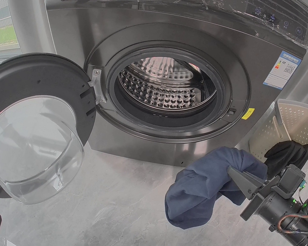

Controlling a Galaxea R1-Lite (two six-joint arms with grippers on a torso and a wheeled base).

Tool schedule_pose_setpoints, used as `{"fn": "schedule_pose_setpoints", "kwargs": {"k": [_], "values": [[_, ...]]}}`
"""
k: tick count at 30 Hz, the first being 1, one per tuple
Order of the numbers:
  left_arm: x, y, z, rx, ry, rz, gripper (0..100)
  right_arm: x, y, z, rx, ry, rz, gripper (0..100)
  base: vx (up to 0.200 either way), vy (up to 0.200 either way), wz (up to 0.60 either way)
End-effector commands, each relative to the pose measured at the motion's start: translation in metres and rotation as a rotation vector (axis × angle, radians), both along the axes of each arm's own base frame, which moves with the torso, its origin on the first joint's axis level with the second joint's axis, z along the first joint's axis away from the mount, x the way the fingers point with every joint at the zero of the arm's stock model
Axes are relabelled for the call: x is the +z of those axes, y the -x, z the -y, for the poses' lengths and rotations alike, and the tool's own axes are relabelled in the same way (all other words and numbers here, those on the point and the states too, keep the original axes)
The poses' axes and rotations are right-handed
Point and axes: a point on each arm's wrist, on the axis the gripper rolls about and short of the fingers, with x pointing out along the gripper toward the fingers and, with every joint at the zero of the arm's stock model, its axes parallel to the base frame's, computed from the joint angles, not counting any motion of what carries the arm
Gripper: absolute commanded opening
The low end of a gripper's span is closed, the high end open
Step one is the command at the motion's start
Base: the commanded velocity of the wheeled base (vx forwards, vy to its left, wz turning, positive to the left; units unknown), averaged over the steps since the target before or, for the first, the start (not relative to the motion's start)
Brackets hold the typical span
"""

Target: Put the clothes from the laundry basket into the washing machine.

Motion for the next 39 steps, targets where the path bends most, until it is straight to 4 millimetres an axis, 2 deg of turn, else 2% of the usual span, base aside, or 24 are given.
{"fn": "schedule_pose_setpoints", "kwargs": {"k": [1,4,8,9,10,11,12,17,20,21,22,24,29,34,35,37,38,39], "values": [[-0.005,0.000,0.000,-0.001,-0.001,0.000,100,-0.006,-0.002,-0.008,0.019,0.002,-0.014,0,0.000,0.000,0.00],[-0.005,0.000,0.000,0.001,-0.006,0.003,100,-0.001,-0.001,-0.012,0.037,-0.028,0.007,0,0.000,0.000,0.00],[0.001,0.001,0.000,0.006,-0.013,0.040,100,0.002,-0.011,-0.028,0.051,-0.039,0.016,0,0.000,0.000,0.00],[0.032,0.009,0.000,-0.019,0.018,0.164,100,0.004,-0.013,-0.038,0.069,-0.048,0.020,0,0.000,0.000,0.00],[0.032,0.009,0.000,-0.019,0.018,0.164,100,0.004,-0.014,-0.038,0.071,-0.048,0.020,0,0.000,0.000,0.00],[0.058,0.014,0.002,-0.101,0.020,0.206,100,0.008,-0.017,-0.046,0.083,-0.064,0.035,0,0.000,0.000,0.00],[0.063,0.010,0.003,-0.167,0.016,0.169,100,0.011,-0.021,-0.052,0.087,-0.074,0.040,0,0.000,0.000,0.00],[0.069,-0.025,0.010,-0.431,0.032,-0.057,100,0.023,-0.037,-0.069,0.031,-0.157,0.044,0,0.000,0.000,0.00],[0.077,-0.050,0.012,-0.526,0.009,-0.110,100,0.031,-0.039,-0.077,0.044,-0.206,0.048,0,0.000,0.000,0.00],[0.078,-0.053,0.012,-0.532,0.006,-0.113,100,0.032,-0.039,-0.078,0.046,-0.210,0.052,0,0.000,0.000,0.00],[0.081,-0.068,0.013,-0.567,-0.005,-0.127,100,0.034,-0.041,-0.081,0.048,-0.216,0.055,0,0.000,0.000,0.00],[0.082,-0.082,0.016,-0.613,0.000,-0.147,100,0.033,-0.043,-0.083,0.048,-0.217,0.056,0,0.000,0.000,0.00],[0.083,-0.110,0.033,-0.768,0.004,-0.192,100,0.038,-0.045,-0.086,0.049,-0.238,0.063,0,0.000,0.000,0.00],[0.083,-0.139,0.052,-0.820,-0.005,-0.262,100,0.047,-0.047,-0.088,0.056,-0.268,0.083,0,0.000,0.000,0.00],[0.083,-0.139,0.052,-0.820,-0.005,-0.262,100,0.047,-0.047,-0.088,0.056,-0.268,0.083,0,0.000,0.000,0.00],[0.079,-0.164,0.069,-0.857,-0.004,-0.307,100,0.052,-0.049,-0.088,0.060,-0.280,0.097,0,0.000,0.000,0.00],[0.079,-0.165,0.069,-0.859,-0.003,-0.308,100,0.052,-0.049,-0.089,0.061,-0.282,0.098,0,0.000,0.000,0.00],[0.076,-0.174,0.077,-0.876,-0.004,-0.315,100,0.052,-0.049,-0.088,0.061,-0.281,0.098,0,0.000,0.000,0.00]]}}
